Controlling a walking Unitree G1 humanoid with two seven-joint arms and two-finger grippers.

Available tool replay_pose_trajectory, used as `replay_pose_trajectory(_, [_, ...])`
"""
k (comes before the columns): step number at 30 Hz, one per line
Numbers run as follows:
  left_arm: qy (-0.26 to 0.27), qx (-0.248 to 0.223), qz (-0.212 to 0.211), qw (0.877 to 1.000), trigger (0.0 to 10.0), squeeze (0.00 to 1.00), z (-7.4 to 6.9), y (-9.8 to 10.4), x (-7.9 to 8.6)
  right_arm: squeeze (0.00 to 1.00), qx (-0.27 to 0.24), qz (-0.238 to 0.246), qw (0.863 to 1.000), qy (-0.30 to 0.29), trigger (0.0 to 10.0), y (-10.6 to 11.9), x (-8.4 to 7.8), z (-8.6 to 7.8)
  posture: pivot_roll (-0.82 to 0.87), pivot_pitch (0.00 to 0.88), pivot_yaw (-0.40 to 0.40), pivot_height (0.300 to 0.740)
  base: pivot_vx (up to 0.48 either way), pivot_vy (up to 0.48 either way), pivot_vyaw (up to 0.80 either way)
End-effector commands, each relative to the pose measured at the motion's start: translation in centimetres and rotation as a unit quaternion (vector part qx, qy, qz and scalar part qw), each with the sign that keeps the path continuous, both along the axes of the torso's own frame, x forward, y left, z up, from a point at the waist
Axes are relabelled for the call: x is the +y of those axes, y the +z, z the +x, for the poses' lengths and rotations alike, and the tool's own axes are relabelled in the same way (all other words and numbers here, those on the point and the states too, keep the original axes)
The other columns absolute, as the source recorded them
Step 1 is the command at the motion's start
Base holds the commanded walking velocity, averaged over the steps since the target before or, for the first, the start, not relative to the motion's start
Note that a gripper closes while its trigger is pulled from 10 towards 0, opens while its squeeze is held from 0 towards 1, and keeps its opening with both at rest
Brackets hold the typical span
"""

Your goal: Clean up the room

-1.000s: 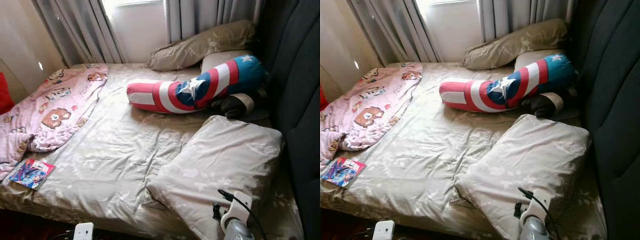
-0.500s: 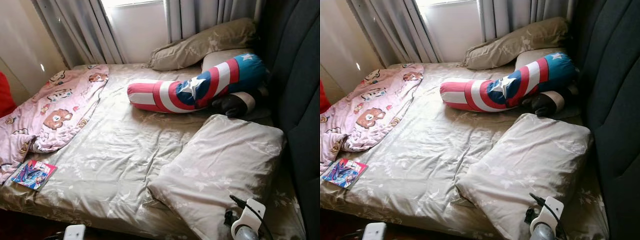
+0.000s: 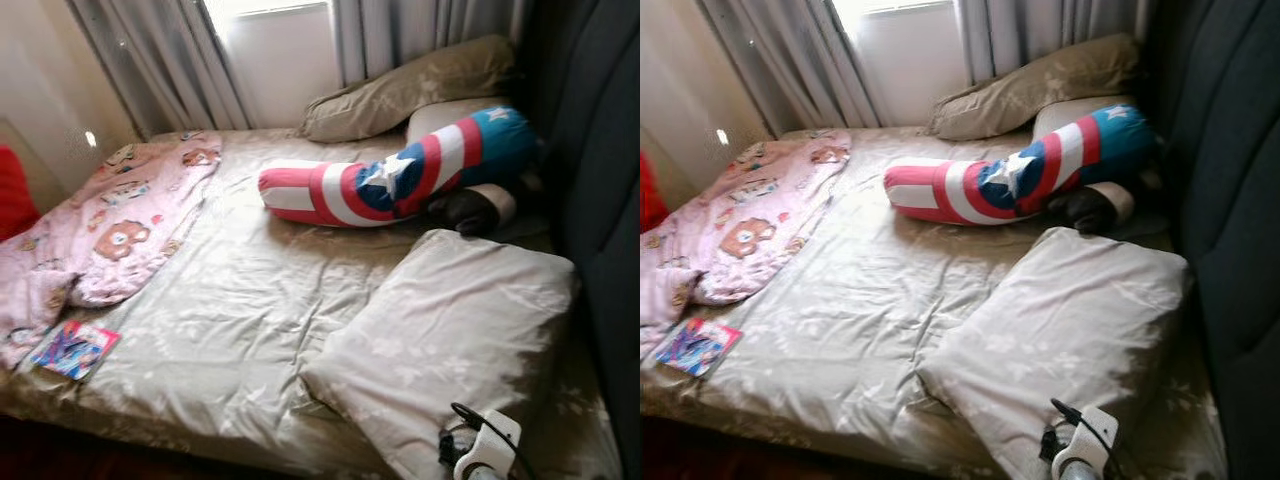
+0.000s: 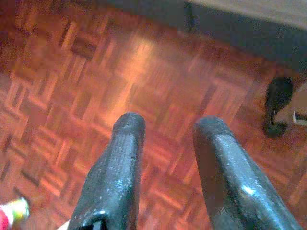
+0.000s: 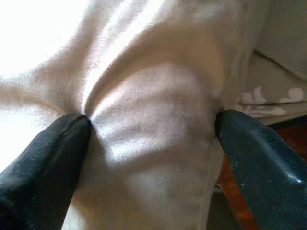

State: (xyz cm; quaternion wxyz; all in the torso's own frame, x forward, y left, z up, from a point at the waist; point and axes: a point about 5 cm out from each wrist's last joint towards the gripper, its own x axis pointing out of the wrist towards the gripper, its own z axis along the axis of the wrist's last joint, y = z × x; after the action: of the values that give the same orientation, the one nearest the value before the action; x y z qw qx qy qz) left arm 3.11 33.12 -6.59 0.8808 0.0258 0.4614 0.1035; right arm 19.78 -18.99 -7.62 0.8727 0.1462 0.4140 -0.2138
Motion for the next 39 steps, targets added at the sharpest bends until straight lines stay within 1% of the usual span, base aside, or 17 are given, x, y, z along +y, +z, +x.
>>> replay_pose_trajectory(1, [0.0,-0.008,-0.007,1.0,10.0,0.0,-0.1,-0.1,-0.4,0.0,0.02,0.006,1.0,0.003,10.0,-0.5,0.6,-0.7,0.25,0.029,0.168,0.688,0.0,0.0,0.0])
replay_pose_trajectory(5, [-0.008,-0.014,-0.022,1.0,10.0,0.0,0.1,-0.9,-2.2,0.0,0.014,0.004,1.0,0.002,10.0,-0.3,0.1,-0.5,0.23,0.03,0.156,0.688,0.0,0.0,0.0])
replay_pose_trajectory(12, [-0.018,-0.106,-0.01,0.994,10.0,0.0,5.3,-0.5,-3.9,0.0,-0.051,0.005,0.998,0.031,10.0,1.2,-0.6,1.9,0.19,0.0,0.098,0.688,0.0,0.0,0.0])
replay_pose_trajectory(13, [-0.035,-0.162,-0.005,0.986,10.0,0.0,9.5,0.4,-5.0,0.0,-0.06,0.003,0.997,0.042,10.0,1.6,-0.8,2.5,0.17,0.0,0.077,0.688,0.0,0.0,0.0])
replay_pose_trajectory(14, [-0.047,-0.197,-0.001,0.979,10.0,0.0,11.7,1.2,-5.5,0.0,-0.061,0.001,0.997,0.048,10.0,1.7,-0.9,2.7,0.17,0.0,0.064,0.688,0.0,0.0,0.0])
replay_pose_trajectory(16, [-0.059,-0.229,0.002,0.972,10.0,0.0,13.7,2.1,-6.0,0.0,-0.062,-0.002,0.997,0.053,10.0,1.8,-1.0,2.8,0.17,0.0,0.058,0.688,0.0,0.0,0.0])
replay_pose_trajectory(17, [-0.098,-0.31,-0.001,0.946,10.0,0.0,17.1,4.7,-7.4,0.0,-0.061,-0.007,0.996,0.062,10.0,2.0,-1.3,3.0,0.15,0.0,0.029,0.688,0.0,0.0,0.0])
replay_pose_trajectory(18, [-0.098,-0.31,-0.001,0.946,10.0,0.0,17.1,4.7,-7.4,0.0,-0.061,-0.007,0.996,0.062,10.0,2.0,-1.3,3.0,0.15,0.0,0.029,0.688,0.0,0.0,0.0])
replay_pose_trajectory(19, [-0.14,-0.369,-0.006,0.919,10.0,0.0,19.5,7.0,-9.2,0.0,-0.058,-0.014,0.996,0.071,10.0,2.0,-1.5,3.1,0.14,0.0,0.012,0.688,0.0,0.0,0.0])
replay_pose_trajectory(20, [-0.152,-0.39,-0.013,0.908,10.0,0.0,20.3,7.9,-10.1,0.0,-0.058,-0.017,0.995,0.074,10.0,2.1,-1.6,3.1,0.14,0.0,0.009,0.688,0.0,0.0,0.0])
replay_pose_trajectory(23, [-0.177,-0.431,-0.029,0.884,10.0,0.0,22.0,10.0,-12.3,0.0,-0.072,-0.017,0.994,0.076,10.0,2.5,-2.1,3.5,0.12,0.0,-0.007,0.688,0.0,0.0,0.0])
replay_pose_trajectory(25, [-0.182,-0.437,-0.028,0.88,10.0,0.0,22.4,10.4,-12.7,0.0,-0.076,-0.018,0.994,0.078,10.0,2.5,-2.1,3.6,0.12,0.0,-0.007,0.688,0.0,0.0,0.0])
replay_pose_trajectory(26, [-0.185,-0.456,-0.033,0.87,10.0,0.0,23.3,11.4,-14.1,0.0,-0.087,-0.021,0.993,0.081,10.0,2.8,-2.5,3.8,0.07,0.0,-0.023,0.688,0.0,0.0,0.0])
replay_pose_trajectory(28, [-0.179,-0.47,-0.039,0.863,10.0,0.0,23.9,12.1,-14.9,0.0,-0.096,-0.024,0.992,0.079,10.0,3.1,-3.0,4.0,0.05,0.0,-0.031,0.688,0.0,0.0,0.0])
replay_pose_trajectory(33, [-0.176,-0.481,-0.048,0.857,10.0,0.0,24.3,13.2,-16.3,0.0,-0.119,-0.027,0.99,0.074,10.0,3.6,-3.9,4.2,0.02,0.0,-0.049,0.688,0.0,0.0,0.0])
replay_pose_trajectory(36, [-0.196,-0.482,-0.029,0.854,10.0,0.0,24.3,13.8,-17.0,0.0,-0.128,-0.031,0.989,0.073,10.0,3.8,-4.5,4.0,0.02,0.0,-0.061,0.688,0.0,0.0,0.0])
replay_pose_trajectory(39, [-0.175,-0.493,-0.028,0.852,10.0,0.0,24.7,14.7,-17.1,0.0,-0.137,-0.03,0.987,0.075,10.0,3.8,-4.6,3.9,0.02,0.016,-0.066,0.688,0.0,0.0,0.0])
